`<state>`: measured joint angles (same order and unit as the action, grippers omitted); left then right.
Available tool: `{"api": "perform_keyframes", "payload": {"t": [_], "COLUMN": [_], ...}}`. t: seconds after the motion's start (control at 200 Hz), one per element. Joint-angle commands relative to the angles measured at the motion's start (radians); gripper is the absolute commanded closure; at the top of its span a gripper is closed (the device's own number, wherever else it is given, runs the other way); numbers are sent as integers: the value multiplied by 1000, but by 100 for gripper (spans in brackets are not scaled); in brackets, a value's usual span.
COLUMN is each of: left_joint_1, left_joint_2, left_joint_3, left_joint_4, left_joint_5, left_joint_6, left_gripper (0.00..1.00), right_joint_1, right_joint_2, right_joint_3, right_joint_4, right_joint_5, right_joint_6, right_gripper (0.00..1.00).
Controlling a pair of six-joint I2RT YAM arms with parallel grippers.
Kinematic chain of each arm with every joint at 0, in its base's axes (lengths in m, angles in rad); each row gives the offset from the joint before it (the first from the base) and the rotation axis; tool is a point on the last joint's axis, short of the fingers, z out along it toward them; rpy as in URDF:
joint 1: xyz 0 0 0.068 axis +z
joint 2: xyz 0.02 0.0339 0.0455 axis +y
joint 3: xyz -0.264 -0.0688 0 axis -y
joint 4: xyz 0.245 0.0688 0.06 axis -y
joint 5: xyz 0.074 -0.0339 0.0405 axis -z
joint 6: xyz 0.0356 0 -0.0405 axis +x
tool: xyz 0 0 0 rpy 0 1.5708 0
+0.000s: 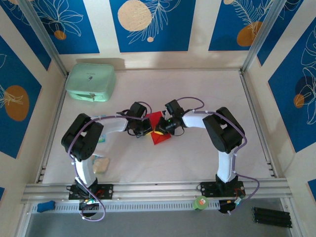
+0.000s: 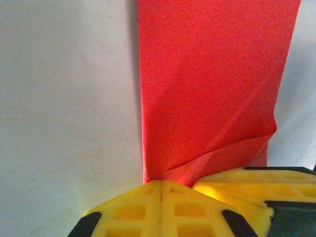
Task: Fold a paper plane with a square sheet of paper (pick it up from the middle)
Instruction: Fold the triangle a second time at the center of the table.
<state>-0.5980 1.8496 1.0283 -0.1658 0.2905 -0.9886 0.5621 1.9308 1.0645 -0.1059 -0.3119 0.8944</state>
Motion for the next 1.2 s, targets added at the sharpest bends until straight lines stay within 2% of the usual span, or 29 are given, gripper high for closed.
{"api": "perform_keyframes", "payload": {"t": [0.0, 0.165, 0.375, 0.765, 1.04, 1.196], "left_joint_1": [-4, -5, -4, -5, -2, -6], "left_joint_2": [43, 53, 56, 76, 69, 9], "left_joint_3": [8, 22, 34, 64, 124, 165], "left_joint_4": [-107, -122, -136, -177, -241, -222], "left_joint_5": [-54, -56, -60, -62, -116, -64], "left_joint_6": [48, 66, 79, 117, 160, 161], "left_gripper": [100, 100, 100, 100, 100, 98], "right_joint_1": [-9, -16, -17, -19, -18, -13], "right_joint_2": [-82, -96, -71, -20, -10, -3], "right_joint_3": [0, -24, -53, -70, -95, -90], "right_joint_4": [-12, -40, -25, -51, -76, -100], "right_joint_5": [-25, 24, 27, 126, 176, 198], "right_joint_6": [-27, -88, -123, -71, -42, -22], "right_gripper": [97, 97, 97, 98, 98, 98]}}
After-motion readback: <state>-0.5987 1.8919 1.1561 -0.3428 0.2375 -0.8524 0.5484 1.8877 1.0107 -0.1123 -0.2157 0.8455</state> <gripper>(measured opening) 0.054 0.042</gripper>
